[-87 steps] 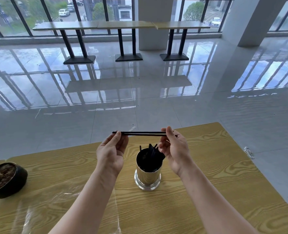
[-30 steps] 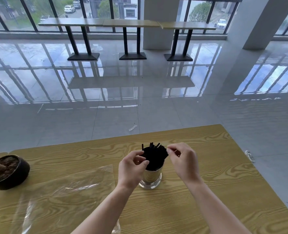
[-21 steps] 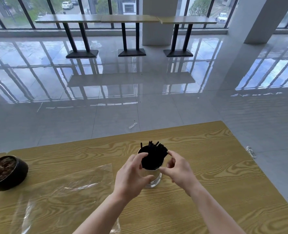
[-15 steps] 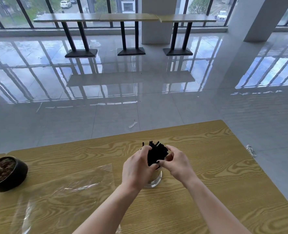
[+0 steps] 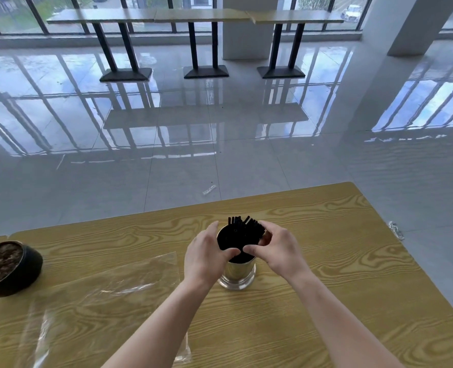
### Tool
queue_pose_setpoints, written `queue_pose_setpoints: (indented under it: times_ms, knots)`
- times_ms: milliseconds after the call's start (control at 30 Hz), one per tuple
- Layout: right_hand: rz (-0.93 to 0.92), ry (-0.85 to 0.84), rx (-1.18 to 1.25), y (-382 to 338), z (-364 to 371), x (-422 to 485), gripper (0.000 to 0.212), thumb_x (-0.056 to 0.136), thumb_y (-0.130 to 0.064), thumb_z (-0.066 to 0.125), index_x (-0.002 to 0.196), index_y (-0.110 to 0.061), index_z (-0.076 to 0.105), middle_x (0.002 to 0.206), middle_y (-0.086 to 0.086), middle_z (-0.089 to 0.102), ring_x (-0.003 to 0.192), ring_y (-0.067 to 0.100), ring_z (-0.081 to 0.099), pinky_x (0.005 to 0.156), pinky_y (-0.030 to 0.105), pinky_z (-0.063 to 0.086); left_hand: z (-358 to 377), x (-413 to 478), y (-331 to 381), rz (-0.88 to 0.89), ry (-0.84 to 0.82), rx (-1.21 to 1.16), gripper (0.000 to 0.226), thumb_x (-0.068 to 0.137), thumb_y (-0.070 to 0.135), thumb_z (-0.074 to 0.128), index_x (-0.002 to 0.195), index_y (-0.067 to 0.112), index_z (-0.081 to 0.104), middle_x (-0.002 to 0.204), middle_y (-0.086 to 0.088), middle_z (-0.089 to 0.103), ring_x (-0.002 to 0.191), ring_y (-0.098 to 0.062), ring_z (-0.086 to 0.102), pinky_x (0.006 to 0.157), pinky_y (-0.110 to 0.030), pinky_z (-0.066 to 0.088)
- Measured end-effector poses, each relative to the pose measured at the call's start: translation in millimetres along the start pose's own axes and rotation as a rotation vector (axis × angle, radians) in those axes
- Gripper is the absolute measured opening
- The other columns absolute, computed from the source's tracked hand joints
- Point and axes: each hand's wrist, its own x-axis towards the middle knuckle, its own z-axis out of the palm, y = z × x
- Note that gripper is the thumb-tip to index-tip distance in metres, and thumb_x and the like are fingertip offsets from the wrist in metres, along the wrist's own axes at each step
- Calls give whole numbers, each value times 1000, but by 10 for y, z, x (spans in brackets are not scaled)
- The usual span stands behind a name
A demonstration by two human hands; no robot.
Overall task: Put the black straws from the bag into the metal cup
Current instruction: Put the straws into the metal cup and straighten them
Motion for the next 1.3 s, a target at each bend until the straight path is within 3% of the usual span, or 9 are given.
queue_pose_setpoints:
  times_ms: [167, 267, 333, 467, 633, 900, 1133, 1233, 1300]
  knots:
    - [-15, 8, -101, -149, 40, 155, 44, 63, -35, 93, 101, -30, 71, 77, -10, 72, 72, 2, 65, 63, 18, 50, -106, 249, 155, 25, -91, 50, 57, 72, 38, 81, 125, 25, 63, 94, -2, 74, 97, -25, 68, 76, -35, 54]
    - [-33, -32, -137, -204, 62, 251, 41, 63, -35, 92, 99, -28, 74, 80, -14, 73, 72, -1, 65, 57, 11, 43, -143, 314, 159, 48, -178, -120, 39, 72, 25, 82, 110, 28, 74, 59, 10, 60, 61, -8, 62, 58, -22, 48]
    - [-36, -45, -135, -234, 73, 316, 39, 65, -36, 90, 100, -29, 73, 84, -13, 73, 76, 3, 66, 59, 14, 45, -170, 339, 129, 27, -210, -226, 39, 71, 16, 82, 108, 28, 76, 56, 10, 56, 52, -3, 53, 55, -16, 44]
    - [-21, -87, -108, -258, 66, 453, 35, 69, -36, 89, 99, -27, 73, 86, -13, 72, 82, 5, 66, 64, 17, 48, -262, 373, 64, 27, -337, -343, 44, 72, 2, 76, 109, 24, 76, 64, 2, 60, 60, -9, 56, 67, -27, 49]
    - [-36, -146, -101, -291, 47, 515, 29, 75, -37, 85, 99, -23, 74, 88, -7, 74, 86, 9, 69, 75, 28, 56, -294, 431, 60, 80, -314, -291, 21, 86, 13, 72, 103, 24, 78, 79, 8, 73, 75, -7, 67, 72, -24, 52]
    - [-5, -202, -122, -365, -9, 525, 29, 78, -29, 83, 103, -20, 71, 77, -4, 71, 66, 7, 65, 57, 22, 47, -293, 434, 99, 15, -354, -368, 16, 84, 9, 73, 94, 19, 80, 90, -8, 79, 89, -23, 74, 86, -41, 58]
    - [-33, -129, -97, -248, -56, 416, 59, 78, -34, 84, 132, -24, 62, 82, -7, 69, 71, 5, 63, 70, 25, 53, -314, 295, -144, -94, -115, -429, 46, 82, 10, 73, 127, 16, 67, 74, 1, 60, 63, -9, 55, 73, -30, 50]
    - [-4, -59, -63, -127, -111, 348, 54, 82, -30, 82, 131, -21, 64, 77, -6, 68, 64, 6, 59, 80, 35, 56, -299, 211, -237, -73, -92, -365, 44, 83, 18, 77, 126, 16, 67, 74, 3, 62, 65, -9, 57, 78, -32, 53]
    - [-14, -16, -87, -99, -85, 298, 46, 84, -31, 79, 128, -20, 68, 74, -9, 64, 68, 6, 60, 75, 27, 52, -269, 193, -188, -29, -84, -305, 40, 85, 28, 77, 123, 20, 68, 70, 6, 61, 63, -8, 56, 72, -28, 51]
